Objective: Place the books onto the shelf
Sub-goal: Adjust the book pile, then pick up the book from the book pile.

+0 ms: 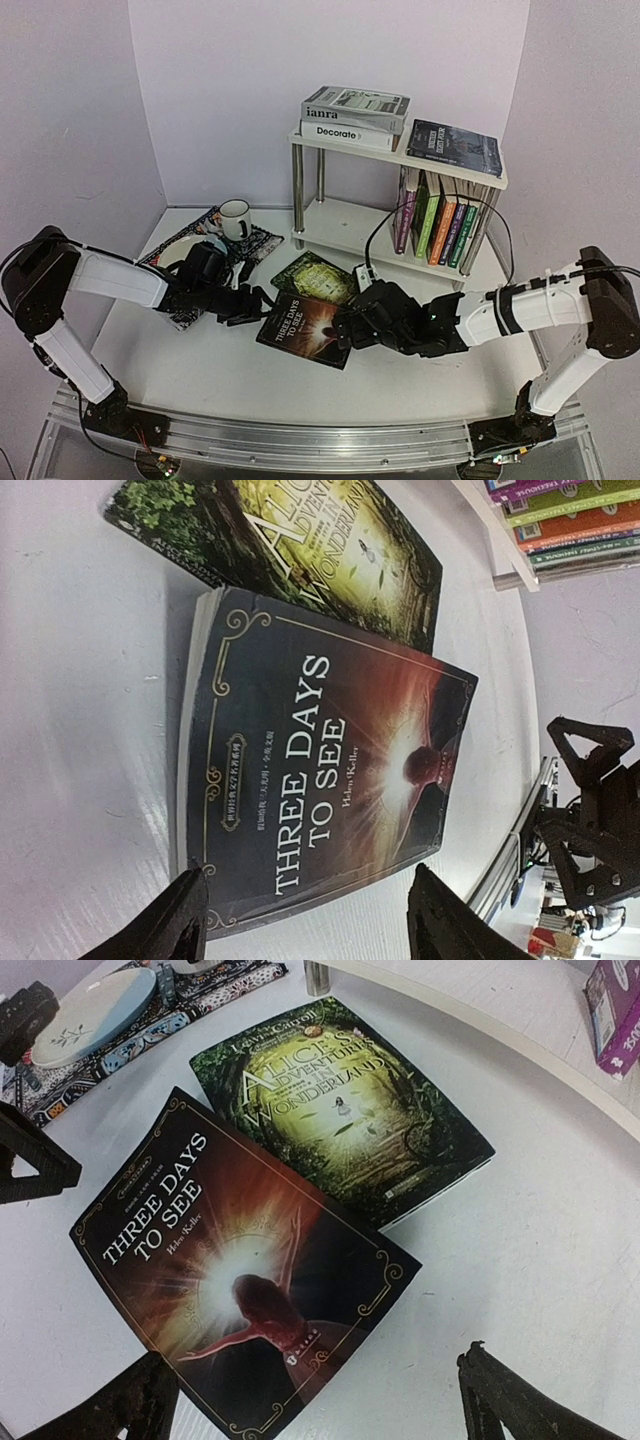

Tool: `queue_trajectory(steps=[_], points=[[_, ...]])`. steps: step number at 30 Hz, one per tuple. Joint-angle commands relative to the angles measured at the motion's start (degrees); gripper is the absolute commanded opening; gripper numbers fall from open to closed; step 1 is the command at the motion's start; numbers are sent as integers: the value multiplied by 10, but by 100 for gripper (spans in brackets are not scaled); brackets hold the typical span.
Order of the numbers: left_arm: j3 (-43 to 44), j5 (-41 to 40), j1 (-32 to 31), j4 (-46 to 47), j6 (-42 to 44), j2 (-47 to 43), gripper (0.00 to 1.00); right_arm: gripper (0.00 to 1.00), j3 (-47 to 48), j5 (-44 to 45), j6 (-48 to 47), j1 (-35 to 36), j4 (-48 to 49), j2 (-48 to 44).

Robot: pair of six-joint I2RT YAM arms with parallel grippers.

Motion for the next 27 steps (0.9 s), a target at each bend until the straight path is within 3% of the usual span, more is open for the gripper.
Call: queue_trajectory(steps=[1,4,8,16,27], points=[[13,-67,6,-21,24,-30,75,98,-6,-31,65,-1,-1,2],[22,-66,16,-22,44,-26,86,98,-6,-44,86,0,2,11],[39,-41,33,-21,70,1,89,98,-17,-69,126,-12,13,7],[65,11,47,12,105,50,77,89,-68,-173,223,-69,99,15],[104,36,47,18,115,119,74,70,-91,-191,263,-92,135,59]])
